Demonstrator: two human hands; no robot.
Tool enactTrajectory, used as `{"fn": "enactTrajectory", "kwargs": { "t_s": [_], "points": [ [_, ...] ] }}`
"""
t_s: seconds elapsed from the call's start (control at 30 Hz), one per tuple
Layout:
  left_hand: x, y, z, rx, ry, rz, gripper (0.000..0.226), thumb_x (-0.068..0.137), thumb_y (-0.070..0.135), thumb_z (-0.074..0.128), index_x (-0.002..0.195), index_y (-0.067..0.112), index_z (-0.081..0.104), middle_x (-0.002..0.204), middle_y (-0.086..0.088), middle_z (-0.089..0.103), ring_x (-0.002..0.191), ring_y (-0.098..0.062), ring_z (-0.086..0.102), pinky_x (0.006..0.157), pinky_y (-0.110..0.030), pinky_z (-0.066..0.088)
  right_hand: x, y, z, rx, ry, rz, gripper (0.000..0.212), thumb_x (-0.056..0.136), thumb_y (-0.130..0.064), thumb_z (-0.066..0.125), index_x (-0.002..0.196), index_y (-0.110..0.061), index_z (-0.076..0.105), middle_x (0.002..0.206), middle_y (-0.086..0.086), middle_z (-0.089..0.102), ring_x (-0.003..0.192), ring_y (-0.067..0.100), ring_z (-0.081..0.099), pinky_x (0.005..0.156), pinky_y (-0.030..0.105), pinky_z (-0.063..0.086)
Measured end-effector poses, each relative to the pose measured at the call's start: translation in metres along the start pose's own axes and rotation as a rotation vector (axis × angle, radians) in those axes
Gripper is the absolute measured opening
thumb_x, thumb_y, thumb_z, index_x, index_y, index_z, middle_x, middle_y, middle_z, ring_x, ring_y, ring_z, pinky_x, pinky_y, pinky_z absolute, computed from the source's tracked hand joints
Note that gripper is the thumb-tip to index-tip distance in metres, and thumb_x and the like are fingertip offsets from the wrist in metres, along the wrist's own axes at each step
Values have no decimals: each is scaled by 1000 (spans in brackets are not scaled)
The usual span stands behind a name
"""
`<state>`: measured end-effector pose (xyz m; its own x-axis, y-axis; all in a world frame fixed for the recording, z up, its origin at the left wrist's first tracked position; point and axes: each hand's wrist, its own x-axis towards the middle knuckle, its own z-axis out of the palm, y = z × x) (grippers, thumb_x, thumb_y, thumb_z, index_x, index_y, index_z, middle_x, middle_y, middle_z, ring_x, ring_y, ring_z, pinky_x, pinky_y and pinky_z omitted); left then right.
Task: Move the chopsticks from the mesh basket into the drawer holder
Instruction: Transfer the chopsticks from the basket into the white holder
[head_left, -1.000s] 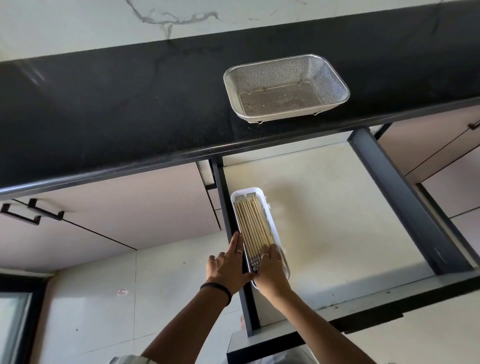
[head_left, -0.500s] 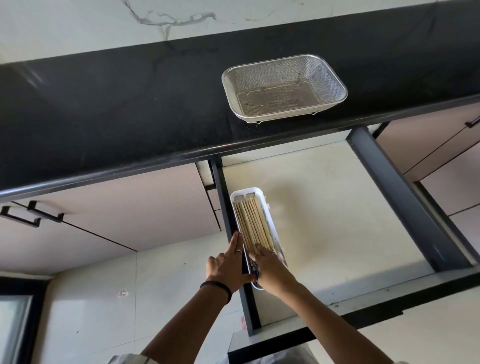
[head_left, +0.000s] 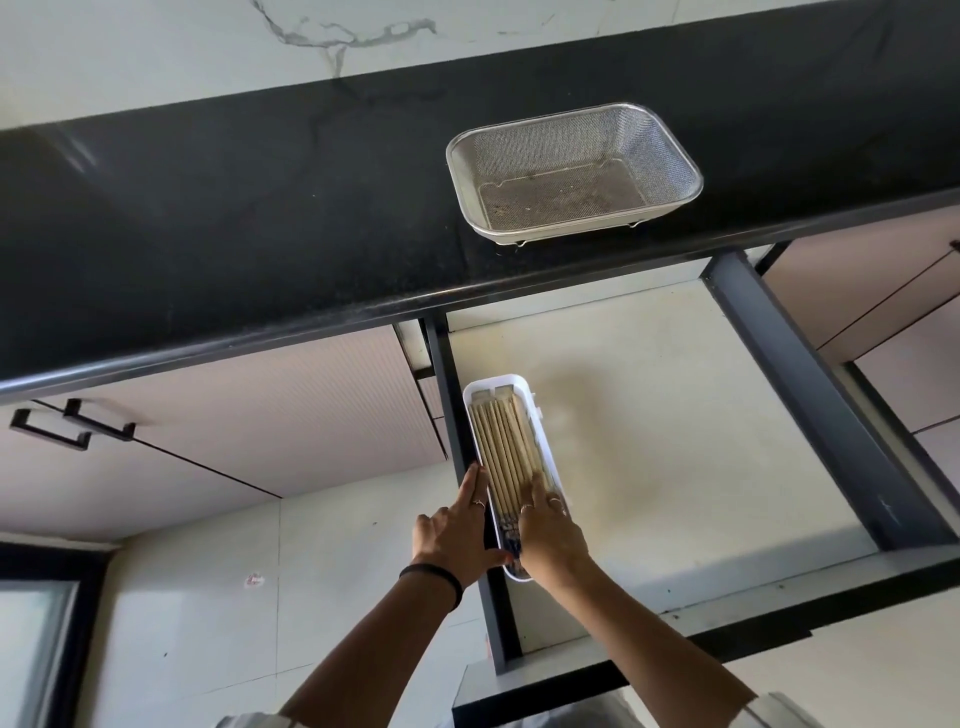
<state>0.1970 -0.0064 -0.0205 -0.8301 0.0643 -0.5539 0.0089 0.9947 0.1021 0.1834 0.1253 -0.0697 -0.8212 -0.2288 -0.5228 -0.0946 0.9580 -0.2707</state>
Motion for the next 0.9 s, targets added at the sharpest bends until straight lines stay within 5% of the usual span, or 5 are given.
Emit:
{"fn": "enactTrajectory", "kwargs": {
  "t_s": [0.3, 0.6, 0.73, 0.9],
  "points": [
    [1, 1, 0, 7, -2, -8, 110, 82, 62, 60, 152, 20, -14, 159, 10, -20, 105, -21, 62, 88, -36, 49, -2, 0, 0, 5, 68, 52, 85, 90, -15, 60, 149, 1, 0, 158, 13, 6, 127, 25, 48, 94, 37, 53],
    [0, 1, 0, 5, 3, -7, 110, 83, 61, 60, 152, 19, -14, 160, 7, -18, 105, -22, 62, 89, -37, 49, 3, 2, 1, -28, 158, -40, 60, 92, -15, 57, 140, 10, 30, 153, 22, 14, 140, 33, 25, 113, 35, 32],
    [0, 1, 0, -21, -1, -8, 110, 82, 60, 62, 152, 19, -13, 160, 6, -16, 108, -22, 61, 91, -38, 49, 6, 3, -6, 156, 59, 37, 57, 98, -9, 44, 146, 1, 17, 151, 16, 23, 130, 30, 43, 100, 37, 45],
    [-1, 0, -1, -22, 3, 7, 112, 81, 63, 61, 152, 19, -14, 160, 7, -15, 105, -21, 62, 89, -36, 51, 6, 3, -4, 95, 72, -60, 77, 92, -9, 55, 151, -5, 5, 159, 15, 0, 147, 34, 7, 117, 42, 23]
  ]
}}
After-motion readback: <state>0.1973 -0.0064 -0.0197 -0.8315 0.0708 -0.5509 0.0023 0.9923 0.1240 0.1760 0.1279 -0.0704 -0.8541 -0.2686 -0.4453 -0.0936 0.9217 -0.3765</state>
